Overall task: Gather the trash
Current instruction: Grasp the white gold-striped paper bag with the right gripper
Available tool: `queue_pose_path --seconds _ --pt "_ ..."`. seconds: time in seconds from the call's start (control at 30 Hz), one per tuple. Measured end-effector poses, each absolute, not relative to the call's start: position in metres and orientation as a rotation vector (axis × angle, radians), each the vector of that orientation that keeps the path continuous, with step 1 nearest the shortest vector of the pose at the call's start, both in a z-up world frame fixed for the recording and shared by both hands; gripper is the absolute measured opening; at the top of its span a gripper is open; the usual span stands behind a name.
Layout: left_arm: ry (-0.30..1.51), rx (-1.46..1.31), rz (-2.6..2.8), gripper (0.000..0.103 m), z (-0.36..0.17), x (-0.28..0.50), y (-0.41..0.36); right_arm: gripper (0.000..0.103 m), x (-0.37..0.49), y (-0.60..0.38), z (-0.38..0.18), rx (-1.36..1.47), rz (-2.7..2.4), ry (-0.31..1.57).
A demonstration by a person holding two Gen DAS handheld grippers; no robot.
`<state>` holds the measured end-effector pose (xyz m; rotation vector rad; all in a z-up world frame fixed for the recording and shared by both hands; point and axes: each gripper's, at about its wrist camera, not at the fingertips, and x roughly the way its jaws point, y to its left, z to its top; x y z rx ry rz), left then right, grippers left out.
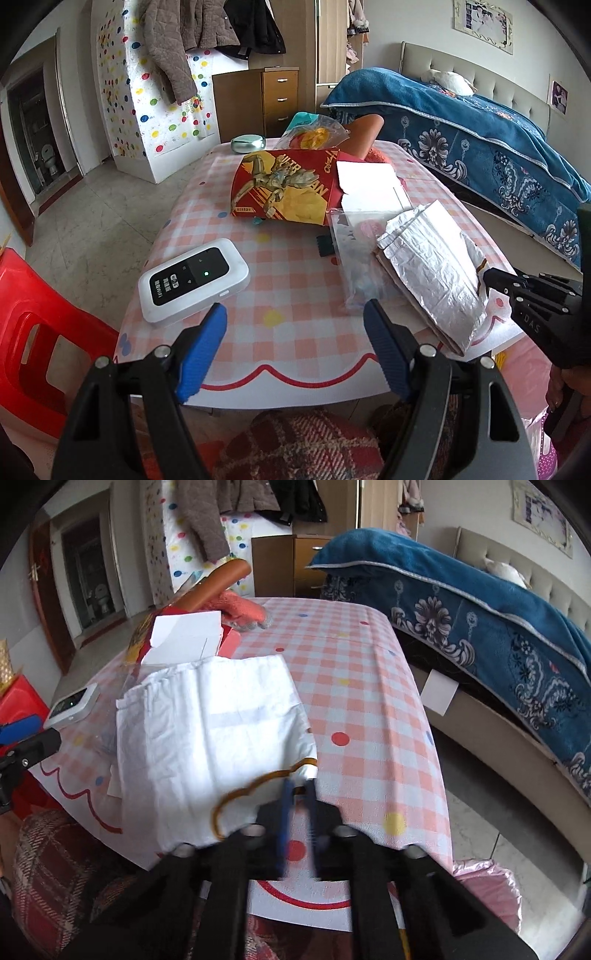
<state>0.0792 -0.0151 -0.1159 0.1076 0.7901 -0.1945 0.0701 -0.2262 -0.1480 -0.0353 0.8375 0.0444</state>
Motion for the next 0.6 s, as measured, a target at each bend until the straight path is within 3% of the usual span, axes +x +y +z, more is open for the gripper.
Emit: queue_pose_path --seconds 0.27,0.6 --pt "0.766 0.102 -0.196 0.074 -0.108 0.073 -0.013 0.001 0.051 -0.252 -0.101 -0.021 -0.142 0.693" --pt "0.764 0.110 -0.227 0.074 -0.108 0.069 -0.021 0.002 0.031 -0.244 -0.099 -0.068 -0.096 0.714"
